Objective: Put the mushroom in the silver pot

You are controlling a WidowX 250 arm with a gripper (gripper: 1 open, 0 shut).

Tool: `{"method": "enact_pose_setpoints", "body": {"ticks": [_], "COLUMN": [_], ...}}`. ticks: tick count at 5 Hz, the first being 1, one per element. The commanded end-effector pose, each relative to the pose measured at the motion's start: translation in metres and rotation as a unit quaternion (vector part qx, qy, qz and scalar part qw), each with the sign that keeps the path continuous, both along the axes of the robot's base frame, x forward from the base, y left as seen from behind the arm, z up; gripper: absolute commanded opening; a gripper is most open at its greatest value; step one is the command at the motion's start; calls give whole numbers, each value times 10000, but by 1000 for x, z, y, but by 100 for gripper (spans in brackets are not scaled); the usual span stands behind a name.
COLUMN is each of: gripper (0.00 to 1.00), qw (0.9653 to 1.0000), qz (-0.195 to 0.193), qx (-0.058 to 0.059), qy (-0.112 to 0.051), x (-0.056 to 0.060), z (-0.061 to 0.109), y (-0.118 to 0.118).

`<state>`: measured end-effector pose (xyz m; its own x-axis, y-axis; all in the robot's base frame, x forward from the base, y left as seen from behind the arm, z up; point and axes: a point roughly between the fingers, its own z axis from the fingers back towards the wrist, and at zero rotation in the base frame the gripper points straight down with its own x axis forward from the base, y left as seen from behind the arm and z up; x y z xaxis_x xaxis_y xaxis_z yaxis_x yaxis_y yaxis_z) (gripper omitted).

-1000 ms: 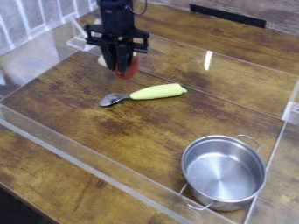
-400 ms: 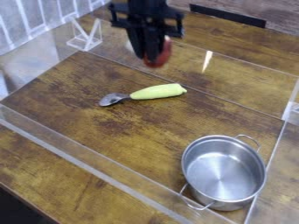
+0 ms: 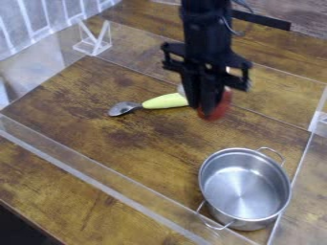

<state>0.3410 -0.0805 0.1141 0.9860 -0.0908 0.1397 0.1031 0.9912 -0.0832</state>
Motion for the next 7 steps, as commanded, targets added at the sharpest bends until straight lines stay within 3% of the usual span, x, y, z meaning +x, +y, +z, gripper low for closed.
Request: {"method": "enact_pose_setpoints", "body": {"ticks": [1,2,3,4,7], "gripper": [0,0,100,100,100], "qw": [9992,9989,9985,9980,9966], "qz": [-225,-358,-515,-615,-777], "qx": [-102,-117,-151,-163,-219], "qy": [-328,-272,-114,-15,175], "x": [-15,-26,-22,-16,-17], "z": [24,19,9,5,-44], "y": [-24,-42,-46,-43,-54]}}
